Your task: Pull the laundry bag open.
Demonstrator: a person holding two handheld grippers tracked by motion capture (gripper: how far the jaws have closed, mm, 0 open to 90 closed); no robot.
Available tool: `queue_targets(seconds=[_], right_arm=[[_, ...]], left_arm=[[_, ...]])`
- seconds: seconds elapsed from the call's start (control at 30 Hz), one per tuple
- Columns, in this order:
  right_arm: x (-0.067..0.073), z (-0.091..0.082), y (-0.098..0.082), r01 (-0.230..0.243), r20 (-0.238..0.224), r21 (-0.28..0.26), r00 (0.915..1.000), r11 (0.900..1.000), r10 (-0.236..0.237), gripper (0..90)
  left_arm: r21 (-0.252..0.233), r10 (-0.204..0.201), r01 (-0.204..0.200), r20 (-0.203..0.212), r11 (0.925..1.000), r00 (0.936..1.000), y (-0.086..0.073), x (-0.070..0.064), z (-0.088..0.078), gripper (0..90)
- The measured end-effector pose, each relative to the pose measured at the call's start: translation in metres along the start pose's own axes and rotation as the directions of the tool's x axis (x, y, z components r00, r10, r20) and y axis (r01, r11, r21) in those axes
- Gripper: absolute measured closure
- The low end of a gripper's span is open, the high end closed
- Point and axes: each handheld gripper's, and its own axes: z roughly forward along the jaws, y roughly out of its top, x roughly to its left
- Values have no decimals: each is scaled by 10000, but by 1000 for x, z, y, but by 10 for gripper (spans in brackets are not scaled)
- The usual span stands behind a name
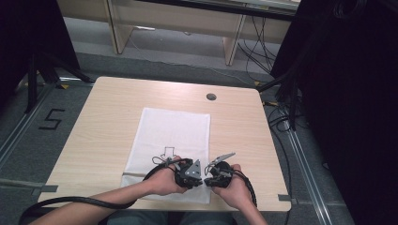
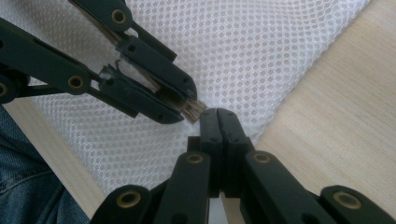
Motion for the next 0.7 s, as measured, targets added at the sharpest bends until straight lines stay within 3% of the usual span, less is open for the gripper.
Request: queue_targets(seconds=[0.07, 0.1, 0.17, 0.33, 0.43, 0.7], right_arm=[[0, 0, 0, -41, 3, 8, 10000, 10000, 41, 900], [0, -1, 1, -318, -62, 155, 9995, 9994, 319, 888], [-2, -1, 1, -130, -129, 5, 9998, 9999, 130, 882], [-1, -4, 1, -169, -12, 39, 9999, 9998, 169, 887], [-3, 0, 1, -320, -167, 65, 9993, 9995, 321, 900], [-3, 1, 0, -297, -140, 92, 9995, 9995, 298, 900]], left_arm=[[57, -200, 200, 81, 9998, 9998, 0, 1, 0, 816], [67, -321, 320, 149, 9995, 9994, -1, 2, -1, 816], [-14, -439, 439, 157, 9990, 9989, -1, 2, 0, 816], [-20, -414, 414, 173, 9991, 9990, -1, 3, 0, 817], [-4, -741, 742, 310, 9972, 9968, -1, 3, -1, 817], [82, -634, 632, 277, 9980, 9976, 0, 4, -2, 819]])
